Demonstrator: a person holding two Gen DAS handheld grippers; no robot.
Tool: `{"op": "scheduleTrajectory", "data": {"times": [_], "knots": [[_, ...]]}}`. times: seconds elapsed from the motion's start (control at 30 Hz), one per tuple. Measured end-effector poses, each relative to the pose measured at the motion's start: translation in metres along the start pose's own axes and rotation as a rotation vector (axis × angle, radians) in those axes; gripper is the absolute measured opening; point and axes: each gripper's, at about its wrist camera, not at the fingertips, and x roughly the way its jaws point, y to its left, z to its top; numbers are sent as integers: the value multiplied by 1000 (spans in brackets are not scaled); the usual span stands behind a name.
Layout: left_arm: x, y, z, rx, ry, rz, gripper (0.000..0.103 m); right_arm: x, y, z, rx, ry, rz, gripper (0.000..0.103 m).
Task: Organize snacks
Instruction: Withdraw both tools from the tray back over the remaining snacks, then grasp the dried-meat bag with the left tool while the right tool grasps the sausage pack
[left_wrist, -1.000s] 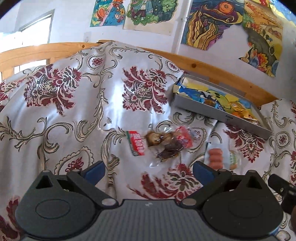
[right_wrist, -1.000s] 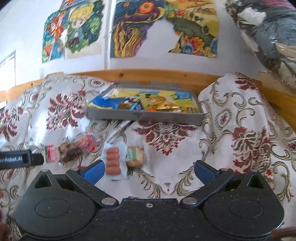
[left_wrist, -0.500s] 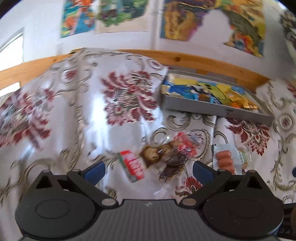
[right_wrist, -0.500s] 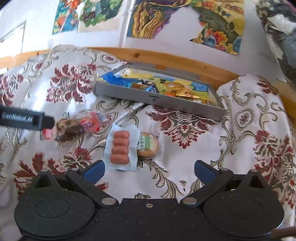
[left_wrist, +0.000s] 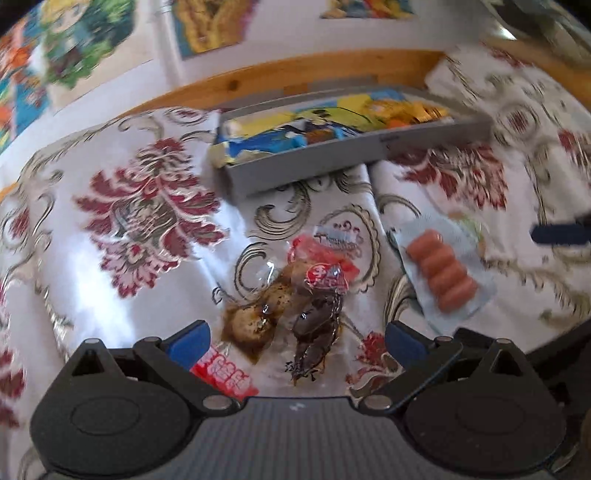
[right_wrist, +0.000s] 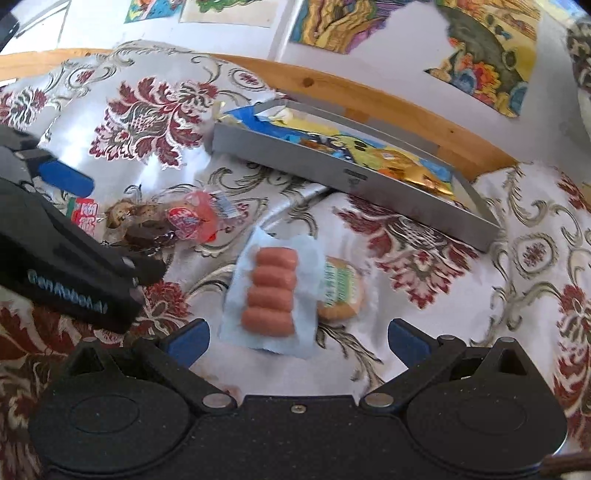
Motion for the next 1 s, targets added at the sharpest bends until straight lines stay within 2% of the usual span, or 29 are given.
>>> {"op": "scheduleTrajectory", "data": {"times": [0.13, 0.33, 0.6, 0.77, 0.9, 1.0], "knots": [[11, -2, -2, 35, 19, 11, 102, 15, 12, 3, -32, 19, -24, 102], [21, 4, -2, -2, 40, -25, 96, 31, 17, 3, -28, 35, -52, 102], [22, 1, -5, 19, 36, 29, 85, 34, 16, 3, -14, 35, -70, 101], [20, -1, -4, 21, 53, 25, 75, 35, 13, 2, 9, 39, -68, 94], [18, -3, 0, 5, 84, -3, 59, 35, 11, 3, 35, 46, -38, 84], [17, -6, 2, 8, 97, 4, 56, 35, 12, 3, 35, 45, -30, 81]]}}
